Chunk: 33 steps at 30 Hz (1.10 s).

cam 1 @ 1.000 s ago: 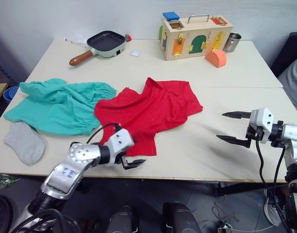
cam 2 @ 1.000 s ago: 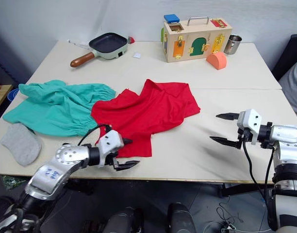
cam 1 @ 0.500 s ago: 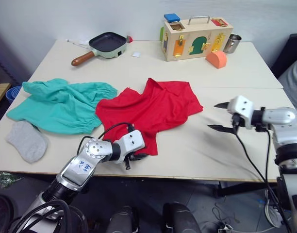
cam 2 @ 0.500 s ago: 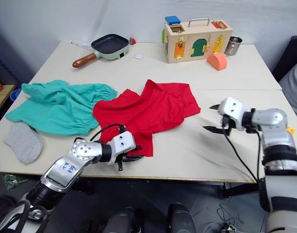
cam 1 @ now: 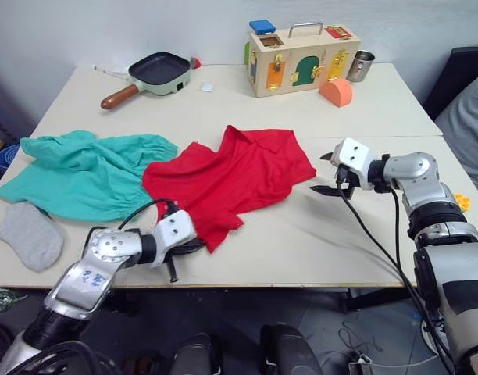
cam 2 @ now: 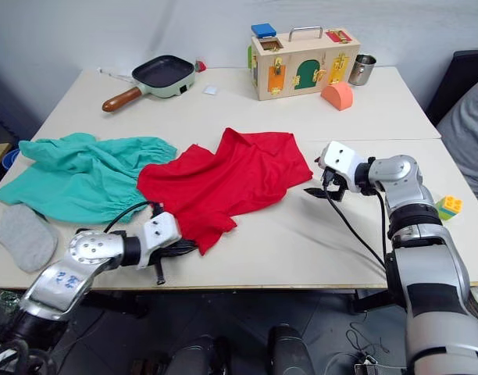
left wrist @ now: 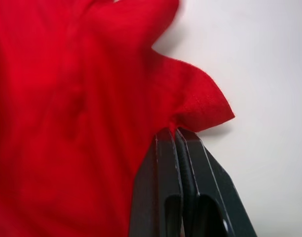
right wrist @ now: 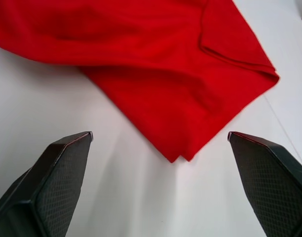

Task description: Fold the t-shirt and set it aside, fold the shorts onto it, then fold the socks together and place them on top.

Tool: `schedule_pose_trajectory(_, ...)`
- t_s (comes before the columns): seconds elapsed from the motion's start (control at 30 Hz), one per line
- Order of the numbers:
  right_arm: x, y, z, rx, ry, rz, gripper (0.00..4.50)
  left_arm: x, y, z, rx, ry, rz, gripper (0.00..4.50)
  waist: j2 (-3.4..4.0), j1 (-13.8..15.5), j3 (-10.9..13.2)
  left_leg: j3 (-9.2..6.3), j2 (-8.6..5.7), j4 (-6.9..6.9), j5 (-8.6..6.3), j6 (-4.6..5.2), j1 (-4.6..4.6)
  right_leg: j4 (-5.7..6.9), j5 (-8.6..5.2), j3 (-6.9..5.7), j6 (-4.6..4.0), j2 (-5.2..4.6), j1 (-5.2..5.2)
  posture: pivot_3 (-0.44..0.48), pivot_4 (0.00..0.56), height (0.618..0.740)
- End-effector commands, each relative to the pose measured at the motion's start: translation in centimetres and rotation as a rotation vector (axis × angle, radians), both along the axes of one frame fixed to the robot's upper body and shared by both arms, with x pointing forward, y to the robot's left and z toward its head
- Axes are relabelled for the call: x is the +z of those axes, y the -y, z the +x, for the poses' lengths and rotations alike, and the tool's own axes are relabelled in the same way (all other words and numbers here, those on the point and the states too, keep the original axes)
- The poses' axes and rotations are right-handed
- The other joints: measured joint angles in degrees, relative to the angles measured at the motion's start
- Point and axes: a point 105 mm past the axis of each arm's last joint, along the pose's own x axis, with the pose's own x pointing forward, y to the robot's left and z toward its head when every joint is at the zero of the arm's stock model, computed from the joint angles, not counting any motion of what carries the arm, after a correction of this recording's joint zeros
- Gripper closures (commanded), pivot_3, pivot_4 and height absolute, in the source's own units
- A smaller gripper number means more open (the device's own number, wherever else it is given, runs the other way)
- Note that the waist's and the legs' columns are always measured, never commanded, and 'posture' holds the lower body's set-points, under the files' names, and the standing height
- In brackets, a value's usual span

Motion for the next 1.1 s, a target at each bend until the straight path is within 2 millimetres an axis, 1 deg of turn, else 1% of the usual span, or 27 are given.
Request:
schedule_pose_trajectory(0.03, 1.4, -1.2, -0.5, 0.087, -0.074, 0.028, 0.0, 1.0, -1.9, -2.0, -0.092, -0.001, 0.034, 4.49, -0.01, -0.03, 0.02, 0.01, 0.0, 0.0, 0.0, -0.01, -0.02, 0.02, 0.0, 0.02, -0.01, 0.0, -0.05, 0.0, 0.15, 0.74)
schedule_pose_trajectory(0.17, 2.0, -1.9, -0.9, 0.142, -0.115, -0.001, 0.0, 1.4, -3.9, -3.0, -0.101, -0.004, 0.055, 4.49, 0.04, 0.08, 0.07, -0.01, 0.0, -0.03, -0.02, -0.02, -0.07, 0.0, -0.02, 0.01, -0.05, -0.01, -0.1, 0.0, 0.15, 0.74)
schedule_pose_trajectory(0.27, 2.6, -2.2, -0.7, 0.157, -0.081, -0.063, 0.0, 1.4, -4.7, -3.4, -0.107, 0.003, 0.074, 4.49, 0.06, 0.17, 0.1, -0.04, -0.02, -0.03, -0.07, 0.0, -0.1, -0.02, -0.02, -0.02, -0.05, -0.05, -0.12, 0.0, 0.15, 0.74)
schedule_pose_trajectory(0.3, 2.6, -2.4, -0.5, 0.154, -0.067, -0.083, 0.0, 1.4, -4.8, -3.2, -0.101, 0.014, 0.08, 4.49, 0.07, 0.15, 0.1, -0.04, -0.03, -0.03, -0.09, -0.01, -0.11, -0.03, -0.02, -0.01, -0.05, -0.07, -0.13, 0.0, 0.15, 0.74)
schedule_pose_trajectory(0.43, 1.8, -1.9, -0.8, 0.172, -0.094, -0.172, 0.0, 1.6, -4.2, -2.0, -0.08, 0.074, 0.073, 4.49, 0.07, 0.18, 0.1, -0.04, -0.03, -0.08, -0.11, -0.03, -0.12, -0.02, -0.03, -0.03, -0.06, -0.07, -0.17, 0.0, 0.15, 0.74)
schedule_pose_trajectory(0.57, 2.6, -0.9, -2.5, 0.273, -0.109, -0.122, 0.0, 1.7, -3.3, -1.5, -0.078, 0.094, 0.049, 4.49, 0.06, 0.25, 0.1, -0.04, -0.06, -0.08, -0.13, 0.02, -0.18, -0.03, -0.03, -0.04, -0.05, -0.07, -0.18, 0.0, 0.15, 0.74)
schedule_pose_trajectory(0.67, 1.5, 1.1, -3.2, 0.268, -0.102, -0.194, 0.0, 1.5, -3.1, -1.5, -0.075, 0.091, 0.042, 4.49, 0.05, 0.38, 0.11, -0.04, -0.07, -0.07, -0.16, 0.08, -0.19, -0.04, -0.02, -0.07, -0.04, -0.07, -0.16, 0.0, 0.15, 0.74)
schedule_pose_trajectory(0.73, 0.7, 2.0, -3.5, 0.255, -0.085, -0.227, 0.0, 1.4, -3.0, -1.6, -0.078, 0.081, 0.038, 4.49, 0.05, 0.31, 0.11, -0.04, -0.07, -0.05, -0.18, 0.11, -0.19, -0.08, -0.02, -0.07, -0.04, -0.07, -0.15, 0.0, 0.15, 0.74)
schedule_pose_trajectory(0.8, -0.2, 2.4, -3.7, 0.254, -0.079, -0.244, 0.0, 1.3, -3.1, -1.8, -0.081, 0.069, 0.034, 4.49, 0.05, 0.09, 0.11, -0.01, -0.07, -0.02, -0.19, 0.11, -0.19, -0.08, -0.02, -0.05, -0.03, -0.07, -0.15, 0.0, 0.15, 0.74)
schedule_pose_trajectory(0.9, -1.4, 2.4, -3.5, 0.235, -0.053, -0.241, 0.0, 1.2, -3.3, -2.0, -0.081, 0.056, 0.032, 4.49, 0.08, -0.22, 0.13, 0.04, -0.02, -0.04, -0.15, 0.05, -0.14, -0.03, -0.02, -0.03, -0.03, -0.03, -0.15, 0.0, 0.15, 0.74)
schedule_pose_trajectory(0.97, -1.8, 2.3, -3.4, 0.233, -0.023, -0.259, 0.0, 1.2, -3.3, -1.9, -0.082, 0.053, 0.032, 4.49, 0.12, -0.15, 0.16, 0.04, -0.01, -0.04, -0.11, -0.01, -0.13, 0.0, -0.02, -0.03, -0.04, -0.01, -0.16, 0.0, 0.15, 0.74)
schedule_pose_trajectory(1.03, -2.1, 2.0, -3.3, 0.235, -0.011, -0.258, 0.39, 1.3, -3.4, -1.9, -0.081, 0.051, 0.032, 4.5, 0.12, -0.07, 0.16, 0.04, -0.01, -0.02, -0.11, -0.01, -0.13, 0.01, -0.02, -0.03, -0.04, -0.01, -0.16, 0.0, 0.15, 0.74)
schedule_pose_trajectory(1.1, -2.4, 1.7, -3.3, 0.24, -0.002, -0.26, 0.87, 1.4, -3.6, -1.8, -0.079, 0.05, 0.033, 4.5, 0.12, 0.03, 0.16, 0.04, -0.01, -0.01, -0.11, -0.01, -0.13, 0.01, -0.02, -0.02, -0.04, -0.01, -0.16, 0.0, 0.15, 0.74)
